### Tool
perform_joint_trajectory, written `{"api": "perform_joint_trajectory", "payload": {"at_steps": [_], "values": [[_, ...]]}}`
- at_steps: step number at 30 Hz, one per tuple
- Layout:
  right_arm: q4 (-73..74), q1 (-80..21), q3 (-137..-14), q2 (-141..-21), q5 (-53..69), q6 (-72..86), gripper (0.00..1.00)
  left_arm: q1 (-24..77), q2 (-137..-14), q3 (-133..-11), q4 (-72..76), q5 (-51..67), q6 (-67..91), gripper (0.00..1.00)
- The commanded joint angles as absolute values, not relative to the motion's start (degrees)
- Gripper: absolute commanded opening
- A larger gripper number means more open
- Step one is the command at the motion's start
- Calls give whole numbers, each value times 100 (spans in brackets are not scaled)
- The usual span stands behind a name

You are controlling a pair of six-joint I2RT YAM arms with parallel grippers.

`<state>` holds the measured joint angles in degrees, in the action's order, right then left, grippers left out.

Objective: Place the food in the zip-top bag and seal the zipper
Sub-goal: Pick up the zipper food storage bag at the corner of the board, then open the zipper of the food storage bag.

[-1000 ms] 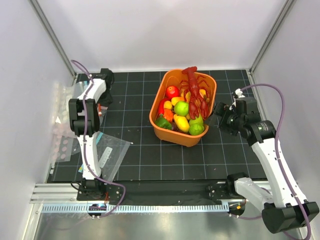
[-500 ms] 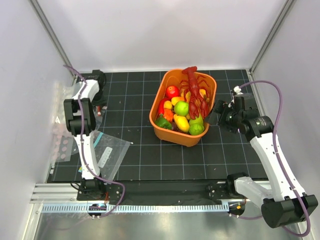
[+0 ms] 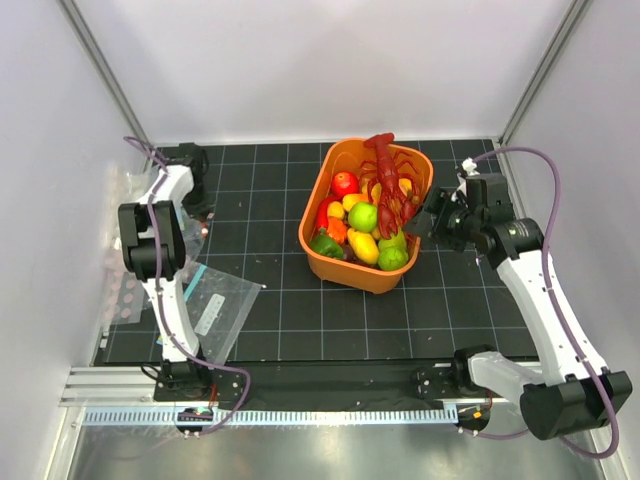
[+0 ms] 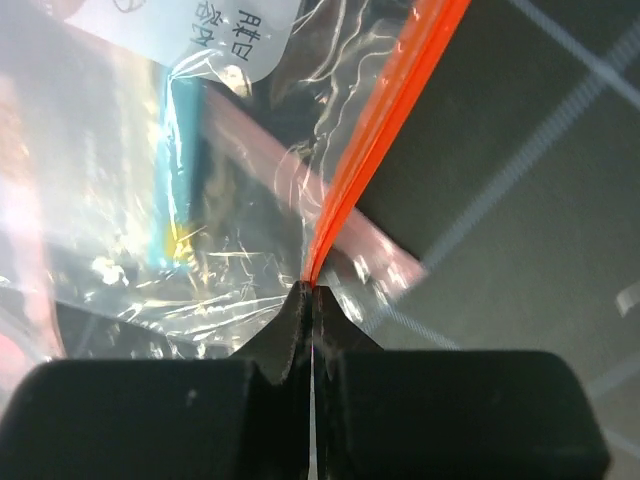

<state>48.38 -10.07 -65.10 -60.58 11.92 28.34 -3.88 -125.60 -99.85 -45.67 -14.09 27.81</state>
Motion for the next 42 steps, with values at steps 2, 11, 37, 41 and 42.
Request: {"api": "perform_joint_trajectory", "payload": {"at_steps": [2,11,37,41,42], "values": [[4088,-1055,-6899,-6362,2046,2900,75,-88,-11096,-9468,-4325,-607,2821,0],[3288,-2082,-7549,-7549,2127,3330,66,237,-8651,-7007,-3332,1176,3550,0],[2987,-3999,-10062,-10783,1995,4122,56,1371,-5854,-4711,-1987,2180,4878,0],[3111,-4122,-10265,-10942,1881,4122,53,1468,-5810,-4746,-1969,2206,4773,0],[3120,-4131,-10283,-10960,1855,4122,53,1476,-5801,-4737,-1977,2206,4755,0]]}}
